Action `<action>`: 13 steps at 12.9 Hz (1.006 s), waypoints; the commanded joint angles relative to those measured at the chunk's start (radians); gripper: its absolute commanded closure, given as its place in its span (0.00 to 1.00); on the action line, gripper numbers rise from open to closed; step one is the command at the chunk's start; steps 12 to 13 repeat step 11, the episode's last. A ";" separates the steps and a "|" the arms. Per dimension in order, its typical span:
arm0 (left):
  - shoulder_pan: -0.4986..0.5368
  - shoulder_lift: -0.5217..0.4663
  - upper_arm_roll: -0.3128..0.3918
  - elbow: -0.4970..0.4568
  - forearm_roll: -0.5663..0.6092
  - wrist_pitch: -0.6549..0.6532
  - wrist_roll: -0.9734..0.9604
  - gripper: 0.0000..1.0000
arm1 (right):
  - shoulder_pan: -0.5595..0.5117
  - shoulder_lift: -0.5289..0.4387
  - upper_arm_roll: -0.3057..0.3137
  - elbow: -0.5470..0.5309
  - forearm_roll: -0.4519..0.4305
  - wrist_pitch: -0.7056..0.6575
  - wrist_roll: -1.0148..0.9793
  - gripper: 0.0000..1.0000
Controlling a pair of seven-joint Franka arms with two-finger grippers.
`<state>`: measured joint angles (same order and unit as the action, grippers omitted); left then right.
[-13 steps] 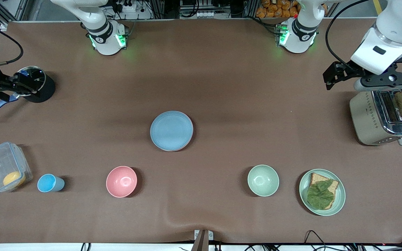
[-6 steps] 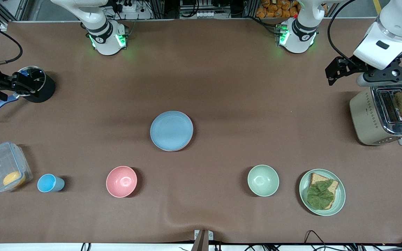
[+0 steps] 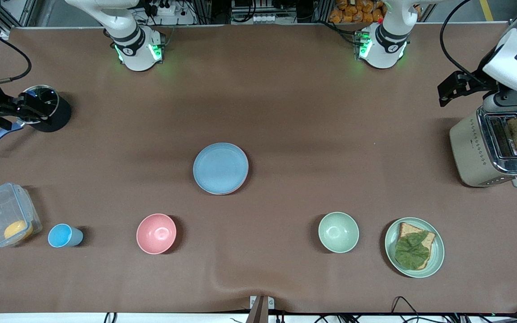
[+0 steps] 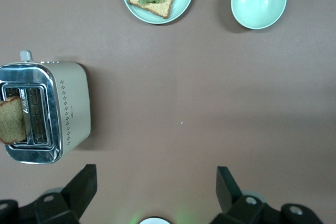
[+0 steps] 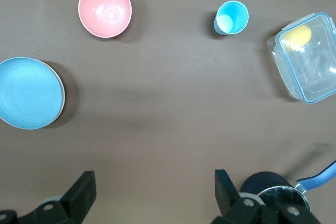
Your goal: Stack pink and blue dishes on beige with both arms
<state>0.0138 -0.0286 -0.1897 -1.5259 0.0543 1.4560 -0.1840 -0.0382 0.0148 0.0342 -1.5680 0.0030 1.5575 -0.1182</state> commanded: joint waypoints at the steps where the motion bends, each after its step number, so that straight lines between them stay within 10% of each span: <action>1: 0.002 -0.024 0.004 -0.008 -0.018 -0.016 0.017 0.00 | -0.012 -0.012 0.015 -0.015 -0.017 0.009 0.017 0.00; 13: -0.003 -0.019 0.019 0.016 -0.028 -0.029 0.017 0.00 | -0.015 -0.010 0.015 -0.015 -0.014 0.001 0.019 0.00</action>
